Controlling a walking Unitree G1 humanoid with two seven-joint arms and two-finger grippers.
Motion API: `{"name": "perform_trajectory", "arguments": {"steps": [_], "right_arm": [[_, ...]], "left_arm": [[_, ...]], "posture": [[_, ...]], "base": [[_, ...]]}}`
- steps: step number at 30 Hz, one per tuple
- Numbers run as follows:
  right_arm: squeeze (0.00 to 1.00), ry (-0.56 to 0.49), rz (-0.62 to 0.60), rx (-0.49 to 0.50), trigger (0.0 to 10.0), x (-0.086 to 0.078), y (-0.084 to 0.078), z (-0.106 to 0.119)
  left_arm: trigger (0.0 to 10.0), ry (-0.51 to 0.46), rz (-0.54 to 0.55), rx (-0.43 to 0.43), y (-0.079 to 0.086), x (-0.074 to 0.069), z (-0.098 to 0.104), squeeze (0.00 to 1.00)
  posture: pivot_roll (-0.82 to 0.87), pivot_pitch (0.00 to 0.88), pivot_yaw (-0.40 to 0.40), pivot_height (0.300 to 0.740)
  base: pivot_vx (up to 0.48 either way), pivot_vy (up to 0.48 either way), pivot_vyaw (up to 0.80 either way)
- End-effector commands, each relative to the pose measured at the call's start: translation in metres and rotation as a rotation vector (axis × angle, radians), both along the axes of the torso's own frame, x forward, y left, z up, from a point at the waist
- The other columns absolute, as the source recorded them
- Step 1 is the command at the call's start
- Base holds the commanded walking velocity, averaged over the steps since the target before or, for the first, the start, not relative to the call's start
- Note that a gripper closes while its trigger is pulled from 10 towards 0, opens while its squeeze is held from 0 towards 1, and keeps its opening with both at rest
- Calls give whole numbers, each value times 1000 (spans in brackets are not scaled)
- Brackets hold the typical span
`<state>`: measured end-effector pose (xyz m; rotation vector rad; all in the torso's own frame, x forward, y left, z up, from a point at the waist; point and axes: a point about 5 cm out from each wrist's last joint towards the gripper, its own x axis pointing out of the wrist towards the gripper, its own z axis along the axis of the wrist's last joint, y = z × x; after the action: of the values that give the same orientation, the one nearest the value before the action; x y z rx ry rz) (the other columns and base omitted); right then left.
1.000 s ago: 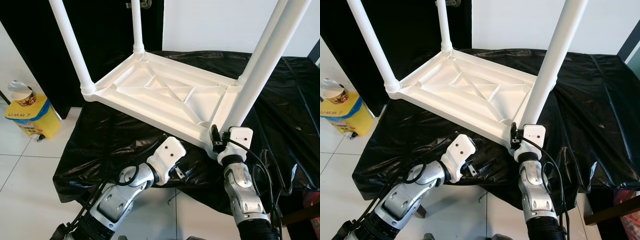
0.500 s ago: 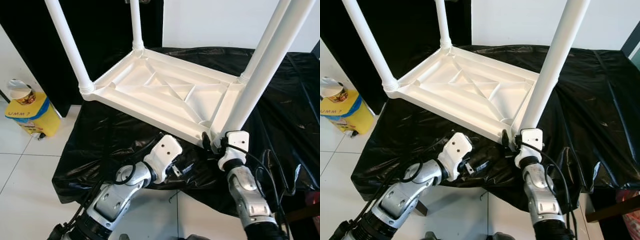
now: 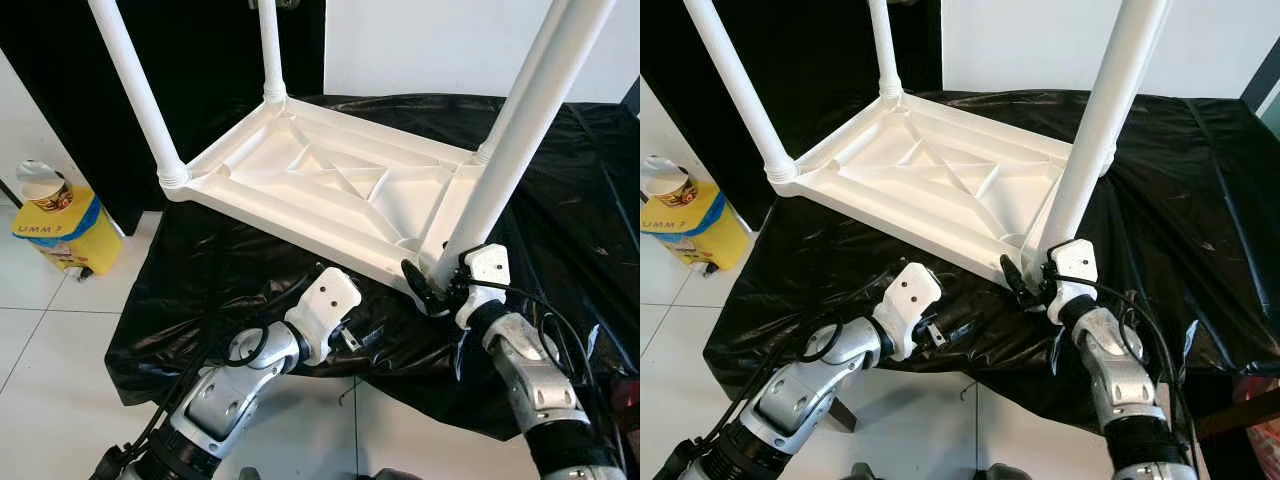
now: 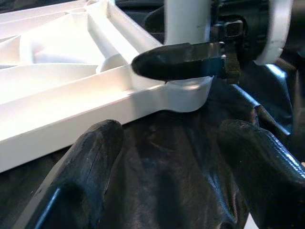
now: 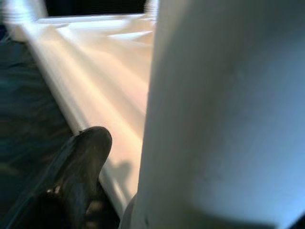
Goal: Building children table
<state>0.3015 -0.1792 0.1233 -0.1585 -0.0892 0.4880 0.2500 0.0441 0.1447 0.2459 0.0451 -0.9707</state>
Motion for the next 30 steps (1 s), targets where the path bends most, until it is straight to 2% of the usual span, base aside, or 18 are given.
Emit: {"name": "perform_trajectory", "arguments": {"steps": [1, 4, 5, 6, 8, 9, 13, 18, 19, 20, 27, 30], "right_arm": [[0, -5, 76, -14, 10000, 4, 9, 3], [0, 4, 123, -45, 10000, 9, 7, 5], [0, 11, 134, -49, 9529, 10, 7, 4], [0, 18, 148, -61, 4588, 10, 6, 2], [0, 18, 148, -61, 4588, 10, 6, 2], [0, 32, 155, -63, 0, 9, 4, -2], [0, 65, 136, -77, 0, 3, -5, -15], [0, 77, 112, -79, 0, 2, -9, -19], [0, 86, 91, -75, 9059, 2, -12, -21], [0, 98, 73, -64, 10000, 0, -13, -24], [0, 111, 23, -45, 10000, -3, -12, -31], [0, 115, -44, -41, 10000, -3, -10, -35]], "left_arm": [[10000, 16, -108, 8, -5, -4, 3, 0], [10000, 11, -118, 8, -6, -3, 4, 0], [10000, 9, -119, 8, -6, -3, 5, 0], [10000, 7, -120, 7, -7, -2, 5, 0], [10000, 7, -120, 7, -7, -2, 5, 0], [10000, 3, -119, 6, -8, 0, 6, 0], [10000, -12, -119, 1, -11, 5, 8, 0], [10000, -17, -123, 3, -11, 5, 8, 0], [10000, -20, -124, 6, -11, 6, 7, 0], [10000, -23, -124, 8, -11, 7, 8, 0], [10000, -30, -126, 9, -11, 10, 8, 0], [10000, -34, -134, 11, -12, 10, 8, 0]], "posture": [[45, 52, -32, 740], [41, 45, -29, 740], [40, 43, -30, 740], [37, 34, -30, 740], [37, 34, -30, 740], [38, 28, -33, 740], [26, 12, -36, 740], [24, 0, -38, 740], [23, 0, -39, 740], [19, 0, -42, 740], [12, 0, -38, 740], [5, 0, -34, 740]], "base": [[0, 0, 0], [0, 0, 0], [0, 0, 0], [0, 0, 0], [0, 0, 0], [0, 0, 0], [0, 0, 0], [0, 0, 0], [0, 0, 0], [0, 0, 0], [0, 0, 0], [0, 0, 0]]}}
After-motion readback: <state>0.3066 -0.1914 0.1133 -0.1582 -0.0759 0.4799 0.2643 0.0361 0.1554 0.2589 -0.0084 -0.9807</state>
